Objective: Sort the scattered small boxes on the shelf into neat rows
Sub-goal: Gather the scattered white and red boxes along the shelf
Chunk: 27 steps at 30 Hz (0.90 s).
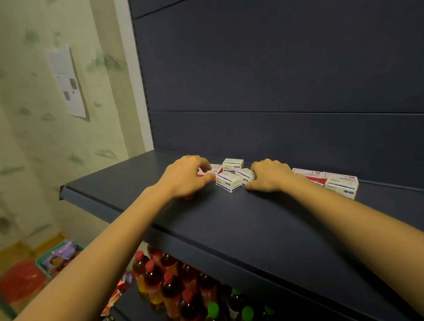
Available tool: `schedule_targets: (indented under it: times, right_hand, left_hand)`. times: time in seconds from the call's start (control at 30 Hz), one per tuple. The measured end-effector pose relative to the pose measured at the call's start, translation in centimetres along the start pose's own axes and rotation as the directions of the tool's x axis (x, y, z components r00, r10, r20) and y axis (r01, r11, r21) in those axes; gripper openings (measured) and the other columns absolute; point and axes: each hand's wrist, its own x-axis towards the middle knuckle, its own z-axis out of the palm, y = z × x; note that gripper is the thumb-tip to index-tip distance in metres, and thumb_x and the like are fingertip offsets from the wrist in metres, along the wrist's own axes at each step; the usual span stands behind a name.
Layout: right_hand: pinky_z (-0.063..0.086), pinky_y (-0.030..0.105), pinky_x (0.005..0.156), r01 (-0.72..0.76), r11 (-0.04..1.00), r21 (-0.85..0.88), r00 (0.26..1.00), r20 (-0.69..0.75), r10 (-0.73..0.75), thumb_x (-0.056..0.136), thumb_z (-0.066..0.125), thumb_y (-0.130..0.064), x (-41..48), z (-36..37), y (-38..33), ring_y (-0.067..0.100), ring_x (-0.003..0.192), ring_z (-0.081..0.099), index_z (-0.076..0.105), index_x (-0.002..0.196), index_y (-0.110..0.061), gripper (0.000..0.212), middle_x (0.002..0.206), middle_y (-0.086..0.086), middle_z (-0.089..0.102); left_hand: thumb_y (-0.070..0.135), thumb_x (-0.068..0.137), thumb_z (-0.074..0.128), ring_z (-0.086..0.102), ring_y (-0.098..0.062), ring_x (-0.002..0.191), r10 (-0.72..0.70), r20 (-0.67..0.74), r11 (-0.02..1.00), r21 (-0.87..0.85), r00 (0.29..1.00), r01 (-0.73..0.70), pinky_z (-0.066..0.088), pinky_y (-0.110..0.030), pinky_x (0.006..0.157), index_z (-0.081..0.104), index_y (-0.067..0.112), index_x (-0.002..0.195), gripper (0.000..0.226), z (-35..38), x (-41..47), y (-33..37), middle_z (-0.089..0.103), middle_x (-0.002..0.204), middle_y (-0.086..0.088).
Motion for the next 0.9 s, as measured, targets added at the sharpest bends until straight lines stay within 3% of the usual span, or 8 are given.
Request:
schedule_targets:
  times: [0.13, 0.3, 0.43, 0.53, 0.7, 0.9]
  right_hand:
    - [0.040, 0.033, 0.077, -0.068, 0.997, 0.042, 0.996, 0.068, 0.065, 0.082, 0.058, -0.047, -0.3, -0.6, 1.5, 0.027, 0.109, 0.054, 0.051, 0.121, -0.016, 0.050, 0.123, 0.005, 0.055]
    - [0.041, 0.036, 0.084, -0.141, 0.988, 0.060, 0.990, 0.028, 0.139, 0.085, 0.056, -0.044, -2.5, -1.1, 3.6, 0.026, 0.112, 0.051, 0.046, 0.125, -0.018, 0.048, 0.127, 0.003, 0.049]
    - [0.042, 0.035, 0.083, -0.202, 0.975, 0.093, 0.978, -0.028, 0.205, 0.085, 0.055, -0.044, -4.6, -1.1, 4.3, 0.023, 0.107, 0.053, 0.046, 0.123, -0.021, 0.045, 0.124, 0.001, 0.051]
    - [0.039, 0.032, 0.078, -0.239, 0.963, 0.126, 0.964, -0.087, 0.250, 0.085, 0.057, -0.044, -6.1, -1.2, 4.5, 0.019, 0.103, 0.054, 0.047, 0.122, -0.023, 0.044, 0.122, -0.002, 0.052]
    - [0.047, 0.036, 0.087, -0.281, 0.937, 0.208, 0.932, -0.174, 0.318, 0.083, 0.060, -0.046, -9.7, -1.7, 5.0, 0.016, 0.101, 0.056, 0.051, 0.118, -0.022, 0.043, 0.118, -0.003, 0.056]
    - [0.050, 0.032, 0.086, -0.321, 0.872, 0.370, 0.859, -0.274, 0.433, 0.083, 0.064, -0.035, -16.7, -2.7, 6.7, 0.012, 0.096, 0.058, 0.055, 0.116, -0.019, 0.038, 0.113, -0.004, 0.061]
  left_hand:
    - [0.042, 0.082, 0.062, 0.055, -0.013, 0.099, 0.098, 0.078, 0.988, -0.125, 0.992, -0.088, 0.044, -0.030, 0.084, 0.061, 0.020, 0.111, 0.036, 1.2, 3.0, -1.3, 0.062, 0.117, 0.003]
    - [0.029, 0.075, 0.074, 0.051, -0.016, 0.117, 0.272, 0.311, 0.949, -0.244, 0.911, -0.200, 0.036, -0.023, 0.095, 0.053, 0.015, 0.127, 0.058, 2.2, 6.2, -1.9, 0.054, 0.130, 0.002]
    - [0.023, 0.072, 0.077, 0.059, -0.020, 0.106, 0.419, 0.406, 0.896, -0.330, 0.812, -0.297, 0.044, -0.031, 0.093, 0.064, 0.015, 0.109, 0.040, 2.7, 8.1, -2.1, 0.066, 0.114, 0.000]
    - [0.031, 0.066, 0.081, 0.062, -0.015, 0.090, 0.462, 0.361, 0.873, -0.346, 0.810, -0.344, 0.046, -0.026, 0.080, 0.066, 0.018, 0.096, 0.035, 3.1, 9.0, -2.0, 0.068, 0.098, 0.002]
    - [0.039, 0.060, 0.082, 0.059, -0.012, 0.078, 0.516, 0.162, 0.816, -0.391, 0.841, -0.426, 0.046, -0.027, 0.071, 0.065, 0.021, 0.088, 0.038, 3.5, 9.8, 1.1, 0.067, 0.087, 0.005]
    - [0.043, 0.057, 0.083, 0.060, -0.013, 0.075, 0.622, 0.077, 0.722, -0.442, 0.779, -0.532, 0.051, -0.036, 0.072, 0.066, 0.020, 0.088, 0.042, 3.9, 8.9, 8.8, 0.069, 0.087, 0.005]
